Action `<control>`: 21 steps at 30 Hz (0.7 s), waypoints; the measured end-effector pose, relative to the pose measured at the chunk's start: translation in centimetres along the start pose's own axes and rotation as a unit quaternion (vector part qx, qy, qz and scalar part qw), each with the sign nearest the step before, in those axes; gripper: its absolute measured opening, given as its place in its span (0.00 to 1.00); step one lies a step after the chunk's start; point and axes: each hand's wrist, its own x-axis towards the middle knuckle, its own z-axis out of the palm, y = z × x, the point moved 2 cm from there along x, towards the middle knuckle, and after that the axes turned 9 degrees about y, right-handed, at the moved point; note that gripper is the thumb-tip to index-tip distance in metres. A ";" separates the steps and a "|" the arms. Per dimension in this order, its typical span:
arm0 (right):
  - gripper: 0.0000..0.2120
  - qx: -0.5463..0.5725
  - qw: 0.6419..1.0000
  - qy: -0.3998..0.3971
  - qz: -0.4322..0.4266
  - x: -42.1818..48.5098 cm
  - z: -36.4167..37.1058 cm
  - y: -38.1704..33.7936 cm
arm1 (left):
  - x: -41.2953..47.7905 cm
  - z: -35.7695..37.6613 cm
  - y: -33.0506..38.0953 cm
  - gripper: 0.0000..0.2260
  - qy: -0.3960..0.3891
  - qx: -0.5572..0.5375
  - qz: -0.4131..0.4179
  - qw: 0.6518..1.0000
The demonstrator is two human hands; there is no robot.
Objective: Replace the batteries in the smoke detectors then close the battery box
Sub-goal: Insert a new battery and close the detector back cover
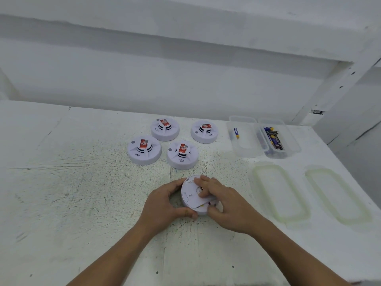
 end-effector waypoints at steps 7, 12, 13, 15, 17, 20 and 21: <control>0.24 0.021 1.000 -0.016 -0.008 -0.4 -0.3 0.9 | 0.0 0.1 0.1 0.36 -0.008 -0.006 -0.024 1.000; 0.12 0.285 0.950 0.071 0.104 -0.3 -0.8 1.2 | -0.2 -0.5 0.6 0.26 0.017 -0.048 -0.005 0.999; 0.09 0.323 0.934 0.091 0.122 -0.2 -0.8 1.0 | -0.4 -0.6 0.6 0.24 0.019 -0.067 -0.009 0.998; 0.10 0.390 0.899 0.110 0.163 0.0 -0.8 0.6 | -0.4 -0.6 0.7 0.18 0.016 -0.105 -0.022 0.994; 0.11 0.432 0.876 0.110 0.186 0.3 -0.5 0.4 | -0.4 -0.5 0.7 0.13 0.016 -0.140 -0.031 0.990; 0.12 0.479 0.847 0.109 0.206 0.8 0.1 0.2 | -0.2 -0.4 0.1 0.12 0.037 -0.189 -0.044 0.980; 0.12 0.492 0.836 0.113 0.213 1.1 0.4 0.0 | -0.1 -0.5 0.0 0.13 0.047 -0.202 -0.047 0.977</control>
